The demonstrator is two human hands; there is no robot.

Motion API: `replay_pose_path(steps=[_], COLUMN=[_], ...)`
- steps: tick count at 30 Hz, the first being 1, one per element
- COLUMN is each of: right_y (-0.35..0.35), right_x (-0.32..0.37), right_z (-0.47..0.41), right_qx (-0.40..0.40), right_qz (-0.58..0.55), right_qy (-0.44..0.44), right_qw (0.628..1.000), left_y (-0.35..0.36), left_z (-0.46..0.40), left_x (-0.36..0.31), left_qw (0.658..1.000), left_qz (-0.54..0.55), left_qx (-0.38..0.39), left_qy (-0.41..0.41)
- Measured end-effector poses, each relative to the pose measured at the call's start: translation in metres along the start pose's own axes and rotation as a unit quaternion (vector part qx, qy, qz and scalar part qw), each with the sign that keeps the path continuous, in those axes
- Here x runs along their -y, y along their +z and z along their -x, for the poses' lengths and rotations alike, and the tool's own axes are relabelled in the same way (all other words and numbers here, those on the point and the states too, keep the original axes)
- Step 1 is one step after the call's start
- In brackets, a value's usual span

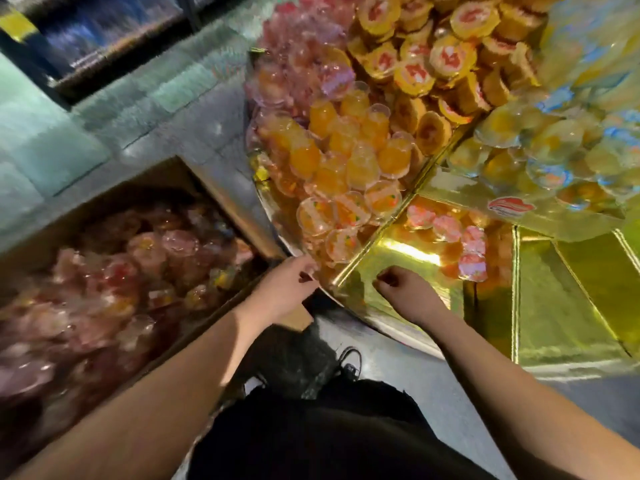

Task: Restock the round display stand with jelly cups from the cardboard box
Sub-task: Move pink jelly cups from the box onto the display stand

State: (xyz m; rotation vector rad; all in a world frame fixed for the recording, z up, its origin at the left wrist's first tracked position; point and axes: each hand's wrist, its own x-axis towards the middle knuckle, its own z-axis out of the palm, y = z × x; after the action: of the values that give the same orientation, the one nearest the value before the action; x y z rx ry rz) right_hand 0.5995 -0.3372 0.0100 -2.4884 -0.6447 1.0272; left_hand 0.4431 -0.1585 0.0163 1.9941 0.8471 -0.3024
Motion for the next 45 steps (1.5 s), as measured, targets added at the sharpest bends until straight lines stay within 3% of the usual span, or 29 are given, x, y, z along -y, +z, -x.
replay_pose_path(steps=[5,11,16,21,24,27,32,35,37,45], right_y=[0.062,0.154,0.212,0.24,0.247,0.255,0.28,0.295,0.302,0.289], right_x=[0.114,0.219,0.273,0.311,0.324,0.331,0.339,0.343,0.343,0.337], right_z=[0.013,0.024,0.017,-0.01,-0.026,-0.04,-0.063,-0.073,-0.077,-0.074], right_qx=[0.055,0.131,0.175,0.173,0.133,0.121,0.132,0.132,0.127,0.143], right_qz=[0.112,0.179,0.238,0.283,0.267,0.223,0.091,-0.035,-0.068,-0.192], right_qy=[-0.131,-0.241,-0.257,-0.22,-0.179,-0.103,0.011,0.075,0.089,0.124], right_qw=[0.984,0.945,0.92,0.918,0.938,0.962,0.987,0.988,0.986,0.963], left_y=[-0.071,-0.118,-0.135,-0.146,-0.157,-0.168,-0.17,-0.171,-0.172,-0.185], left_z=[0.07,0.152,0.181,0.175,0.159,0.137,0.095,0.079,0.072,0.068], left_x=[0.113,0.234,0.291,0.304,0.306,0.307,0.308,0.308,0.308,0.307], left_qw=[0.993,0.968,0.94,0.931,0.936,0.95,0.964,0.958,0.954,0.959], left_qz=[-0.029,0.068,0.074,0.059,0.043,0.048,-0.051,-0.079,-0.104,-0.189], left_qx=[-0.095,-0.18,-0.251,-0.271,-0.288,-0.251,-0.196,-0.22,-0.233,-0.164], left_qy=[-0.065,-0.164,-0.219,-0.237,-0.195,-0.177,-0.171,-0.166,-0.155,-0.137])
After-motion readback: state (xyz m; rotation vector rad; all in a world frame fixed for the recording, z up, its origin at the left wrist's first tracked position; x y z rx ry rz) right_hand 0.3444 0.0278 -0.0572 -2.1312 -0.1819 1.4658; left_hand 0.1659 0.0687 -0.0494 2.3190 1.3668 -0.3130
